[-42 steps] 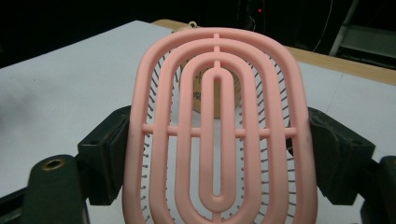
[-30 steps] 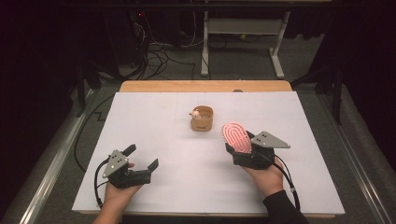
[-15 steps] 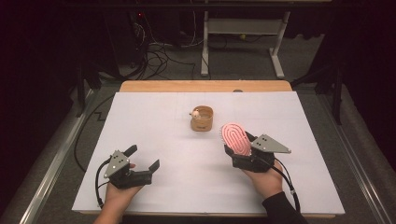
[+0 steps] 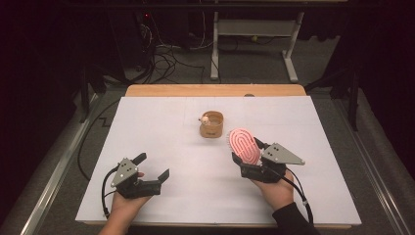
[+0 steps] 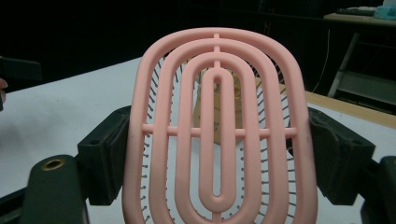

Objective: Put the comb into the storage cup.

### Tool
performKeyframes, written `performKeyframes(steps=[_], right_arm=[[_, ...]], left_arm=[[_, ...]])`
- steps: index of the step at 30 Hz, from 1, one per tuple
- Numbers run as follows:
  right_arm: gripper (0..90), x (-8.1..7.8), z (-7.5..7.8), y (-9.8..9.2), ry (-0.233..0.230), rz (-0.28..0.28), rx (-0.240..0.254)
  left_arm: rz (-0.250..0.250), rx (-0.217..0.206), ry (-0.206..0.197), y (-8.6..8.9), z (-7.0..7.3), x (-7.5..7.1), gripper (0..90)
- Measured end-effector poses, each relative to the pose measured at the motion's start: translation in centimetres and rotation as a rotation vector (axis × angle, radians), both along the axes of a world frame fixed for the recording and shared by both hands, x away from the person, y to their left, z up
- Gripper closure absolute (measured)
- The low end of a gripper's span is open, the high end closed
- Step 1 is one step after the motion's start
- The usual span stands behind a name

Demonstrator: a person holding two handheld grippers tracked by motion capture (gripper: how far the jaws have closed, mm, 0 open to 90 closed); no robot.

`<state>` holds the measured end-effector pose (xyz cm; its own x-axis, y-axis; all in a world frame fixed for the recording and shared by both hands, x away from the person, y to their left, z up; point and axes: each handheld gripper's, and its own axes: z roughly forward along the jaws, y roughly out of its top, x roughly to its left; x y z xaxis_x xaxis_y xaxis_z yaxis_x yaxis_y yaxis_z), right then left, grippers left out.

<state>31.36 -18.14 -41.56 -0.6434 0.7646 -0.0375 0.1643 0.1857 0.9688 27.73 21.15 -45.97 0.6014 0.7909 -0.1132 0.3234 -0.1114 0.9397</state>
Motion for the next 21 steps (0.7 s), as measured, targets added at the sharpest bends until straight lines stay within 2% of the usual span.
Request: performKeyframes(steps=[7, 10, 13, 15, 16, 21], right_arm=[[20.2, -0.5, 0.5, 0.5, -0.048, 0.005, 0.022], [20.2, -0.5, 0.6, 0.7, -0.054, 0.009, 0.022], [20.1, -0.7, 0.7, 1.2, -0.068, 0.018, 0.023], [20.1, -0.6, 0.8, 1.3, -0.071, 0.033, 0.026], [20.1, -0.6, 0.8, 1.4, -0.075, 0.034, 0.027], [20.2, -0.7, 1.1, 1.6, -0.095, 0.037, 0.032]], left_arm=[[-0.027, 0.007, 0.0, -0.5, 0.5, 0.0, 0.0], [-0.039, -0.004, -0.001, -0.8, 0.9, 0.0, 0.0], [-0.064, -0.003, 0.0, -1.6, 1.9, -0.1, 0.0], [-0.082, -0.019, 0.023, -2.0, 2.4, 0.1, 0.0], [-0.086, -0.013, 0.024, -2.3, 2.6, 0.2, 0.0], [-0.104, 0.004, 0.003, -3.7, 4.1, 0.2, 0.0]])
